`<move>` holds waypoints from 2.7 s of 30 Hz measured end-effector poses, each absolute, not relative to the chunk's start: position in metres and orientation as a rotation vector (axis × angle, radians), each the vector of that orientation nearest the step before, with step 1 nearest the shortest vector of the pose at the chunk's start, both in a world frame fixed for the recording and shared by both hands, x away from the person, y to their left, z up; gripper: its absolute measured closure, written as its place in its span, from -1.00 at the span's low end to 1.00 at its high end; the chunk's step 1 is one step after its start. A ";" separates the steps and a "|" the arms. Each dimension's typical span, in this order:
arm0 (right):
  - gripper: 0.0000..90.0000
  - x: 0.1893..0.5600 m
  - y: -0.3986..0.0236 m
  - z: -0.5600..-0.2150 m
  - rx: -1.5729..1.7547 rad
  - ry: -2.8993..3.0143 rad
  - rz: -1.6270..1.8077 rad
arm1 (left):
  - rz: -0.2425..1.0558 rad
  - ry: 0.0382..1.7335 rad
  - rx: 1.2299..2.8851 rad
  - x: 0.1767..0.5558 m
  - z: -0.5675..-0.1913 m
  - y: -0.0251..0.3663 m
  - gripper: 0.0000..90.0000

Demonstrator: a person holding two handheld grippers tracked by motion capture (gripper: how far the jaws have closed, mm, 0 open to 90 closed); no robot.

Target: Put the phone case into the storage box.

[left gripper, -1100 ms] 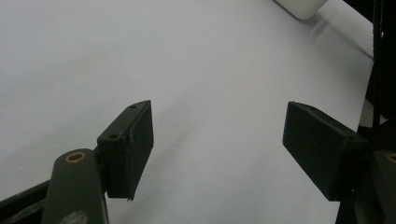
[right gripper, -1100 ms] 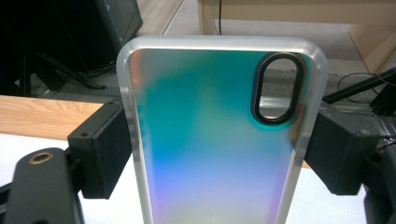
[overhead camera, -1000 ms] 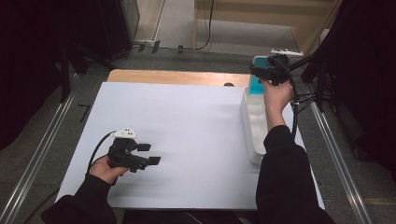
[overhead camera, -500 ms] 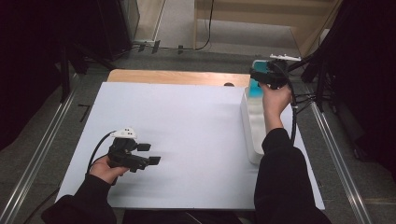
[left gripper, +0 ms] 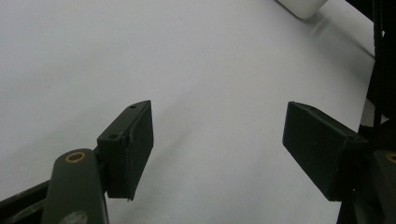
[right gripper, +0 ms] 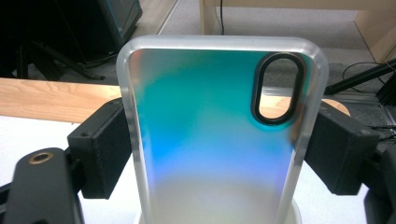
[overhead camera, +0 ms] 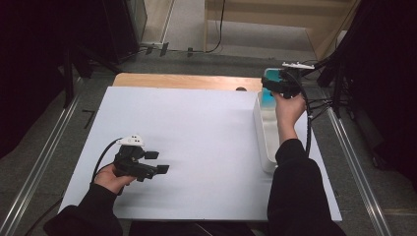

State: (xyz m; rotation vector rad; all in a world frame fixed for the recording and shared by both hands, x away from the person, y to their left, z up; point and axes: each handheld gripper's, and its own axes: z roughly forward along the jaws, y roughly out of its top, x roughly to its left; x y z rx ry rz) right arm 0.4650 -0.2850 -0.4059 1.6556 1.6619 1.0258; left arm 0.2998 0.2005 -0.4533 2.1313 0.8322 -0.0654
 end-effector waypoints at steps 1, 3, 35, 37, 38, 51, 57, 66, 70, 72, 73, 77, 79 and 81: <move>-0.66 0.465 -0.285 -0.407 1.660 1.663 1.029 | -0.065 0.832 2.131 0.300 -0.453 0.200 -0.46; -0.66 0.464 -0.285 -0.409 1.662 1.662 1.025 | -0.066 0.831 2.133 0.300 -0.453 0.200 -0.46; -0.67 0.457 -0.283 -0.436 1.665 1.731 0.961 | -0.061 0.834 2.131 0.300 -0.454 0.200 -0.46; -0.67 0.457 -0.281 -0.437 1.661 1.736 0.945 | -0.061 0.834 2.130 0.300 -0.454 0.200 -0.46; -0.68 0.457 -0.281 -0.437 1.670 1.736 0.932 | -0.060 0.835 2.131 0.300 -0.454 0.200 -0.46; -0.80 0.461 -0.282 -0.438 1.693 1.753 0.906 | -0.053 0.840 2.137 0.300 -0.453 0.201 -0.46; -1.00 0.462 -0.284 -0.436 1.705 1.764 0.922 | -0.055 0.838 2.133 0.300 -0.453 0.200 -0.46; -1.00 0.465 -0.286 -0.426 1.700 1.780 0.959 | -0.053 0.837 2.134 0.300 -0.454 0.200 -0.46; -0.99 0.466 -0.287 -0.417 1.682 1.784 0.960 | -0.056 0.840 2.133 0.300 -0.453 0.201 -0.46; -0.99 0.466 -0.287 -0.411 1.691 1.788 0.964 | -0.055 0.840 2.128 0.300 -0.453 0.201 -0.46; -0.99 0.466 -0.287 -0.409 1.681 1.794 0.962 | -0.056 0.840 2.128 0.300 -0.453 0.201 -0.46; -0.99 0.464 -0.286 -0.400 1.684 1.816 0.965 | -0.058 0.841 2.136 0.300 -0.453 0.201 -0.46; -0.99 0.463 -0.286 -0.396 1.684 1.832 0.978 | -0.059 0.840 2.136 0.300 -0.453 0.202 -0.46; -0.99 0.462 -0.286 -0.392 1.675 1.853 0.973 | -0.058 0.840 2.121 0.299 -0.453 0.201 -0.46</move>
